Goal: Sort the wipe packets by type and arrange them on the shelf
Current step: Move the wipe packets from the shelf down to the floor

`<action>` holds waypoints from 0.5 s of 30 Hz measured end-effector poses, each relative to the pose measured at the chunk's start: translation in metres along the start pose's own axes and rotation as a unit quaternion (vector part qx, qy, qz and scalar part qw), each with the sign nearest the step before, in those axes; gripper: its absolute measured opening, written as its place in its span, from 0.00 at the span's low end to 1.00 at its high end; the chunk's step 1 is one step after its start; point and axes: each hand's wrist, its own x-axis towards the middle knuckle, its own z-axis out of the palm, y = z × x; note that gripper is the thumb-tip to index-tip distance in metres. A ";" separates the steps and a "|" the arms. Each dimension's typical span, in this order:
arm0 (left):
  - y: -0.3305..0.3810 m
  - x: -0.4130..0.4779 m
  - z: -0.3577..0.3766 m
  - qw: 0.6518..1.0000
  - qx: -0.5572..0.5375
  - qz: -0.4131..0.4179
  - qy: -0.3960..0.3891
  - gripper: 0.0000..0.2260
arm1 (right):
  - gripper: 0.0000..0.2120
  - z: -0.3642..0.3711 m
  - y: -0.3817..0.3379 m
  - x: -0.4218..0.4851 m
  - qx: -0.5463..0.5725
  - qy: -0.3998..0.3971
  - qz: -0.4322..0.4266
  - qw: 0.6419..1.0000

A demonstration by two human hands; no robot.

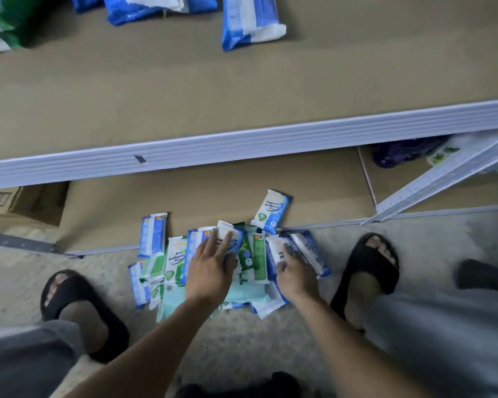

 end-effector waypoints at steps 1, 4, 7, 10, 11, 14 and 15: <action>-0.002 -0.001 0.006 1.000 -0.009 0.000 0.009 0.25 | 0.26 0.003 0.000 0.001 -0.007 0.005 0.002 1.000; -0.003 -0.005 0.016 0.999 -0.034 -0.003 0.021 0.25 | 0.26 0.007 0.002 0.002 -0.033 0.020 0.007 0.999; 0.000 -0.007 0.017 0.999 -0.036 -0.005 0.020 0.26 | 0.26 0.005 0.004 0.002 -0.053 0.021 0.009 0.998; 0.001 -0.007 0.014 0.999 -0.039 -0.005 0.007 0.27 | 0.26 0.001 0.001 0.001 -0.063 0.011 0.017 0.998; 0.001 -0.006 0.012 0.999 -0.041 -0.004 0.000 0.28 | 0.26 0.000 0.000 0.001 -0.064 0.008 0.019 0.998; 0.001 -0.004 0.003 0.999 -0.020 -0.006 -0.047 0.26 | 0.25 -0.006 0.001 -0.007 -0.047 0.022 0.018 0.998; 0.001 -0.005 -0.001 0.998 -0.003 -0.006 -0.063 0.26 | 0.24 -0.008 0.001 -0.012 -0.041 0.029 0.019 0.999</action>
